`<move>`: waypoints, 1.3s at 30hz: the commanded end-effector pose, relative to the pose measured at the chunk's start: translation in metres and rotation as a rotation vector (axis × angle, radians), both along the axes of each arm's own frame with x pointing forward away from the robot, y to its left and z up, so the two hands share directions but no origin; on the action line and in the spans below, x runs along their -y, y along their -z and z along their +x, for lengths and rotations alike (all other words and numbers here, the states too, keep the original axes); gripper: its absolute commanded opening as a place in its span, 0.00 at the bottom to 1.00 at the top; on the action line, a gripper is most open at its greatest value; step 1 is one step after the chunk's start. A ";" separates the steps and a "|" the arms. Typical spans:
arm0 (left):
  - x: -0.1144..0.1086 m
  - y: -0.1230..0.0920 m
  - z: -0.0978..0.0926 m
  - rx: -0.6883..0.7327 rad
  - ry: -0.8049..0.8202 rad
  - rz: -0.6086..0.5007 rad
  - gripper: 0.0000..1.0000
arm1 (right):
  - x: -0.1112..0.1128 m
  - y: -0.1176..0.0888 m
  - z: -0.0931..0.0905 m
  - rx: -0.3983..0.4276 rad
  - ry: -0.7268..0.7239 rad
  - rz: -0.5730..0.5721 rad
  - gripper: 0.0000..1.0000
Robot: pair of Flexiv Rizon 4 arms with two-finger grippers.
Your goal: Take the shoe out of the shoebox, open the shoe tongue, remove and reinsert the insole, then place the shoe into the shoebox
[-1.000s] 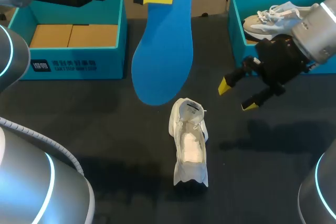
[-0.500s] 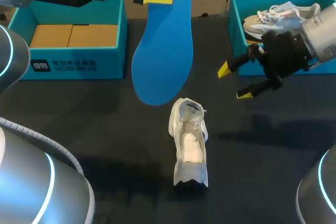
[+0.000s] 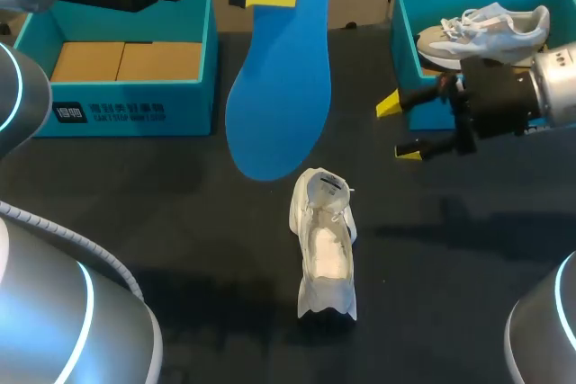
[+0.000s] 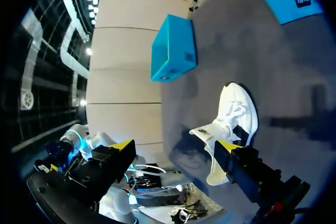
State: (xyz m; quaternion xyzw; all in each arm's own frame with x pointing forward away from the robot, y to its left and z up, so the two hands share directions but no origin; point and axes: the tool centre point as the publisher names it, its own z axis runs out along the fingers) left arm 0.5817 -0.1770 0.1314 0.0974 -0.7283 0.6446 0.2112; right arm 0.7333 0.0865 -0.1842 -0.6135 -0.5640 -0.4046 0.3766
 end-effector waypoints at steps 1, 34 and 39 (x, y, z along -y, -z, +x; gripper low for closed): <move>0.001 -0.001 0.000 0.000 0.000 0.003 0.00 | 0.001 0.001 0.003 0.005 -0.007 0.045 1.00; 0.002 0.038 0.072 1.064 -0.141 -0.084 0.00 | 0.003 0.002 0.004 0.020 -0.022 0.161 1.00; 0.002 0.038 0.072 1.064 -0.141 -0.084 0.00 | 0.003 0.002 0.004 0.020 -0.022 0.161 1.00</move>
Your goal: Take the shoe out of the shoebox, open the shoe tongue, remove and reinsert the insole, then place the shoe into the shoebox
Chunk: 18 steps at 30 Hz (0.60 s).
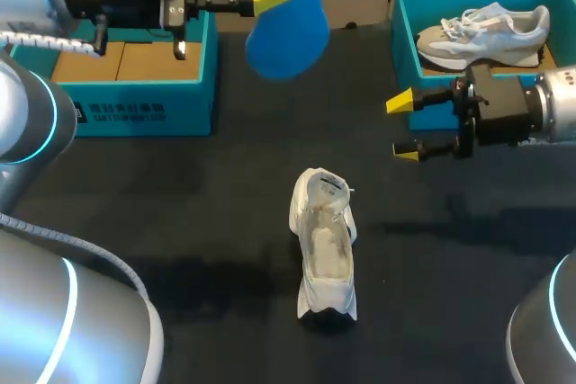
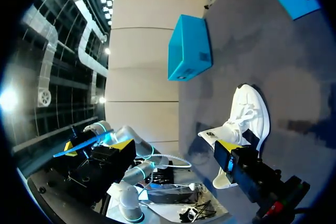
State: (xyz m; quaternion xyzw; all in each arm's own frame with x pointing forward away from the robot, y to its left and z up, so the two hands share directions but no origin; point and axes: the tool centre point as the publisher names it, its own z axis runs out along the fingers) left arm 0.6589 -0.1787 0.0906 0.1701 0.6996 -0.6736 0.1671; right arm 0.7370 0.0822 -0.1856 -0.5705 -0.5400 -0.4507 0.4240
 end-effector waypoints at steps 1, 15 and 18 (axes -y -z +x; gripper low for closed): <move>0.000 -0.003 -0.005 0.137 -0.045 0.030 0.00 | -0.002 0.000 0.001 0.000 0.000 -0.001 1.00; 0.003 0.044 0.014 0.589 -0.075 -0.048 0.00 | -0.002 0.000 0.001 0.000 0.000 -0.001 1.00; 0.009 0.062 0.016 0.754 -0.097 -0.012 0.00 | -0.002 0.000 0.001 0.000 0.000 -0.001 1.00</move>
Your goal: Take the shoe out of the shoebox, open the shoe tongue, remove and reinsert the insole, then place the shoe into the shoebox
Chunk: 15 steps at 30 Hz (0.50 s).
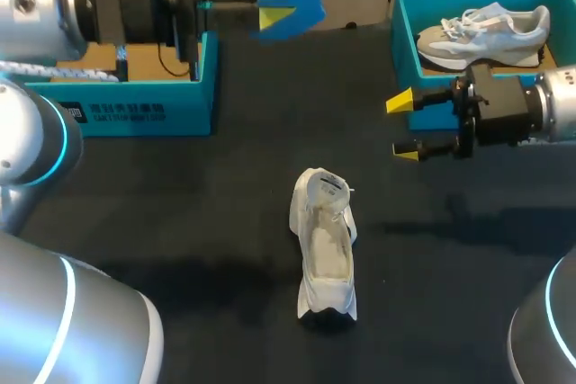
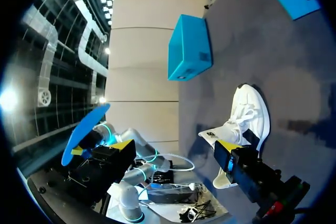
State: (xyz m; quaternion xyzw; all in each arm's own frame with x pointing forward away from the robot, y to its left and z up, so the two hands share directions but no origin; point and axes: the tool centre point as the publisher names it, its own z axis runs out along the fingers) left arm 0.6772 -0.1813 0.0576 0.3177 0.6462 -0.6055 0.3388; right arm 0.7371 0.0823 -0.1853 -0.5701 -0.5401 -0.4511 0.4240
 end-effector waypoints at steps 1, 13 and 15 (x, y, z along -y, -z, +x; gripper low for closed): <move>0.008 0.032 -0.001 0.306 -0.052 -0.040 0.00 | -0.001 0.001 0.001 -0.001 0.000 -0.002 1.00; -0.002 0.051 0.005 0.546 -0.042 -0.097 0.00 | -0.001 0.001 0.001 -0.001 0.000 -0.002 1.00; -0.002 0.051 0.005 0.546 -0.042 -0.097 0.00 | -0.001 0.001 0.001 -0.001 0.000 -0.002 1.00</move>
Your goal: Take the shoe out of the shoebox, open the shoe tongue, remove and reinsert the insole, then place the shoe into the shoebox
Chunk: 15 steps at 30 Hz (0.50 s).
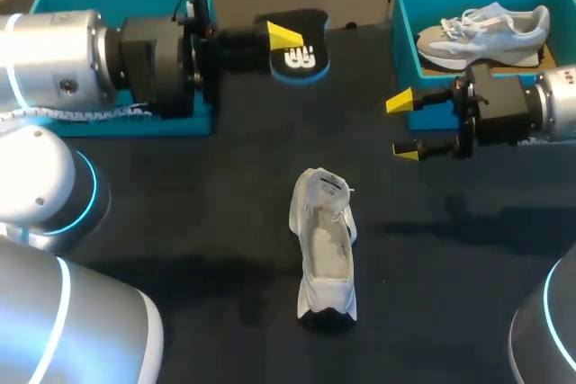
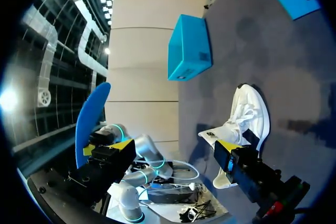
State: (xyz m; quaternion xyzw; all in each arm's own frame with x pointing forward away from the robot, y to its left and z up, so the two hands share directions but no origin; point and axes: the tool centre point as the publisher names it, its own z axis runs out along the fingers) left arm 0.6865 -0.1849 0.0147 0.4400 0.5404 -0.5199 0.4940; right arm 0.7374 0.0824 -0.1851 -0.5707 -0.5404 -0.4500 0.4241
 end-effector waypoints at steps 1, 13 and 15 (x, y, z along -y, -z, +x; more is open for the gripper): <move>-0.005 0.008 -0.005 0.068 -0.007 -0.065 0.00 | -0.001 0.001 0.000 0.001 0.001 0.000 1.00; -0.004 0.013 -0.006 0.136 -0.018 -0.032 0.00 | -0.001 0.001 0.000 0.001 0.001 0.000 1.00; -0.002 0.021 -0.007 0.218 -0.013 -0.028 0.00 | -0.001 0.001 0.000 0.001 0.001 0.000 1.00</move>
